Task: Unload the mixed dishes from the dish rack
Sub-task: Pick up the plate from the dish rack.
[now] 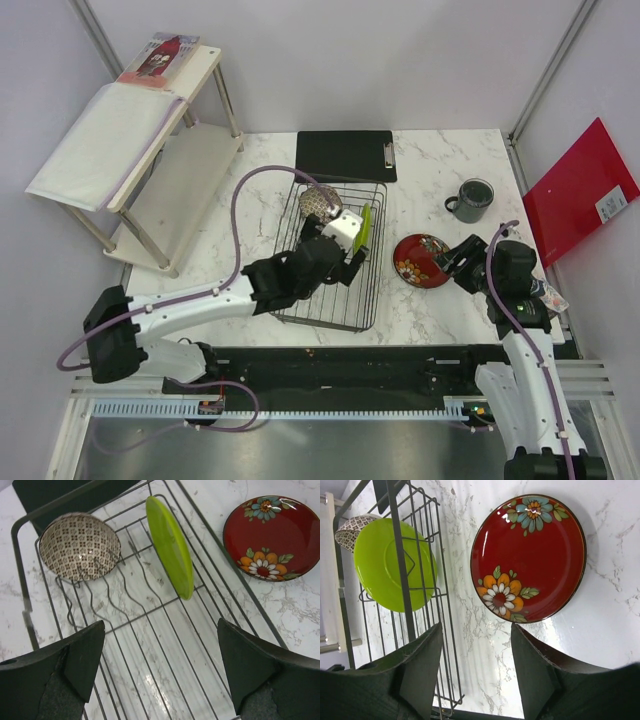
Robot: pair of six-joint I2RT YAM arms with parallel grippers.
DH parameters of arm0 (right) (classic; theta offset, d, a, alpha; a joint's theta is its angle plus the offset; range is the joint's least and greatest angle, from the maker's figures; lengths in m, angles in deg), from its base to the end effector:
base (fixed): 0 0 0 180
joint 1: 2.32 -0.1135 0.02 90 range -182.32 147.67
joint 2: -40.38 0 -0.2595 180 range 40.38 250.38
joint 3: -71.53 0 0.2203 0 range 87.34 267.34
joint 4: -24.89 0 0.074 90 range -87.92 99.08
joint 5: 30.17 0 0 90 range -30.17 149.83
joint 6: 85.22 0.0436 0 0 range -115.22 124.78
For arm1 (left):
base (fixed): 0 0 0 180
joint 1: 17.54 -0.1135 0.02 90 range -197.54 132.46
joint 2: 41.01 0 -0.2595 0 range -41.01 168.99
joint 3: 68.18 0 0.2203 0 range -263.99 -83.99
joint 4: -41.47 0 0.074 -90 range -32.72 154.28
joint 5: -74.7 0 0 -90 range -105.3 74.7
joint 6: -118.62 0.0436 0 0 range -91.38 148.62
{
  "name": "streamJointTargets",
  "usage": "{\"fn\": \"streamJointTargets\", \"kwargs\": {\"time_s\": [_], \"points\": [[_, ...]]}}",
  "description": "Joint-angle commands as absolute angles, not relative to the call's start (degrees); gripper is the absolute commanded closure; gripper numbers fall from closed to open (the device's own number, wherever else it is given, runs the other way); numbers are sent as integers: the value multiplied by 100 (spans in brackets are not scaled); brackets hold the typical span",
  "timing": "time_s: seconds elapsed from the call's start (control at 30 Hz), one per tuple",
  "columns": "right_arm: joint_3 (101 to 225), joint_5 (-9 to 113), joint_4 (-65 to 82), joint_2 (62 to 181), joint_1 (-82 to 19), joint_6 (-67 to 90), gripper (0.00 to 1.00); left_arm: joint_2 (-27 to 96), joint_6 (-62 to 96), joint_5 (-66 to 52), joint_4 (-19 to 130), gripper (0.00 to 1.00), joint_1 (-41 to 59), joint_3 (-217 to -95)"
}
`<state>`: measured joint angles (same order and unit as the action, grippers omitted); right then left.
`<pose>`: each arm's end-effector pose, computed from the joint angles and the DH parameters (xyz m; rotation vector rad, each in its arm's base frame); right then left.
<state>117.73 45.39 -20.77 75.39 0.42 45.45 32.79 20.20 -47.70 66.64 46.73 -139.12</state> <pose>0.1198 0.0052 0.2394 0.6834 2.1172 0.6457 0.1363 -0.2290 0.2996 0.6148 1.8890 -0.2385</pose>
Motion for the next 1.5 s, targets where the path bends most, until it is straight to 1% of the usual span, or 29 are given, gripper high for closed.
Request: {"fn": "streamJointTargets", "kwargs": {"time_s": [0.0, 0.03, 0.13, 0.3, 0.43, 0.7, 0.83, 0.97, 1.0, 1.1, 1.13, 1.23, 1.3, 1.4, 1.47], "points": [[11890, 4287, -1949, 7580, 31, 4556, 37, 3808, 2960, -4221, 5763, 1, 4382, -14629], [11881, 4252, -1905, 7519, 22, 4574, 37, 3870, 2915, -3811, 5745, 1, 4172, -14700], [11802, 4182, -1791, 7457, 14, 4600, 39, 4116, 2555, -3089, 5596, 1, 3750, -14946], [11828, 4146, -1738, 7492, 14, 4600, 39, 4626, 2379, -2664, 5657, 1, 3441, -15377], [11758, 4050, -1563, 7571, 14, 4679, 39, 5073, 2177, -2217, 5693, 6, 3344, -15641], [11661, 4023, -1369, 7694, 14, 4688, 40, 5549, 1966, -1943, 5693, 11, 3344, -15764], [11626, 4032, -1298, 7782, 22, 4697, 40, 5716, 1948, -1908, 5886, 18, 3344, -15790], [11626, 4041, -1254, 7861, 14, 4680, 40, 5892, 1922, -1952, 5938, 21, 3318, -15782], [11626, 4041, -1237, 7888, 14, 4679, 40, 5944, 1904, -1943, 5947, 22, 3291, -15773], [11626, 4058, -1202, 7932, 14, 4662, 40, 6059, 1834, -1838, 5965, 32, 3265, -15755], [11626, 4058, -1210, 7949, 14, 4662, 40, 6068, 1816, -1812, 5965, 38, 3265, -15747], [11608, 4067, -1184, 7993, 22, 4653, 40, 6112, 1746, -1750, 5965, 46, 3256, -15720], [11608, 4067, -1158, 8028, 22, 4653, 40, 6129, 1728, -1741, 5965, 47, 3247, -15711], [11634, 4058, -1140, 8081, 14, 4653, 40, 6147, 1720, -1741, 5965, 53, 3256, -15711], [11669, 4058, -1131, 8107, 22, 4636, 40, 6147, 1728, -1732, 5965, 65, 3256, -15711]]}}
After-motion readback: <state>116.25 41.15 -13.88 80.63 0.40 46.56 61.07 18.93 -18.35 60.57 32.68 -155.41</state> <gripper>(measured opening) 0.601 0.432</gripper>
